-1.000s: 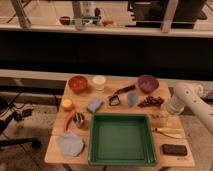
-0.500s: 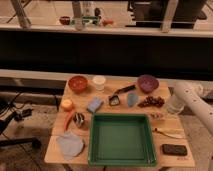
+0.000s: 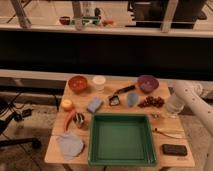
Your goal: Place fork in purple bowl
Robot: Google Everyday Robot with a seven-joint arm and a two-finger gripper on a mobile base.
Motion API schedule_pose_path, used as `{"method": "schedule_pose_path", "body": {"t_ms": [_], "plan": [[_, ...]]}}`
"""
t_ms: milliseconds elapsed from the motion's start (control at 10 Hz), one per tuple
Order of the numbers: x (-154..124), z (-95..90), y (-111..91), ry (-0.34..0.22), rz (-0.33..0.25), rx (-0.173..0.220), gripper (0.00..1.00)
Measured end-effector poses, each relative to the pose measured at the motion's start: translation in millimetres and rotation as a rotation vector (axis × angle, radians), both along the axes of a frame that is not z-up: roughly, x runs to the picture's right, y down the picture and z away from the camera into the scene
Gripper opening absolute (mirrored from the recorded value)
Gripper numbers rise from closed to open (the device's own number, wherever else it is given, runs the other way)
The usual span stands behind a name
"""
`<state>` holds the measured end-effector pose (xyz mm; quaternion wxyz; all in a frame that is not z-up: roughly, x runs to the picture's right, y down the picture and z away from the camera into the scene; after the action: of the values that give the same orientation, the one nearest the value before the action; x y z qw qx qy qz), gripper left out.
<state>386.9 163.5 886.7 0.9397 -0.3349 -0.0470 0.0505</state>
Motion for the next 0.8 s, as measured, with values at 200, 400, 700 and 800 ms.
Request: {"method": "schedule_pose_path", "body": {"t_ms": [200, 400, 700, 800], "plan": [[0, -0.5, -1, 0.000, -0.002, 0.002, 0.04], [0, -0.8, -3, -0.001, -0.002, 0.013, 0.00], [3, -11.0, -10, -0.003, 0.007, 0.039, 0.00], [1, -12.0, -12, -0.006, 0.007, 0.047, 0.00]]}}
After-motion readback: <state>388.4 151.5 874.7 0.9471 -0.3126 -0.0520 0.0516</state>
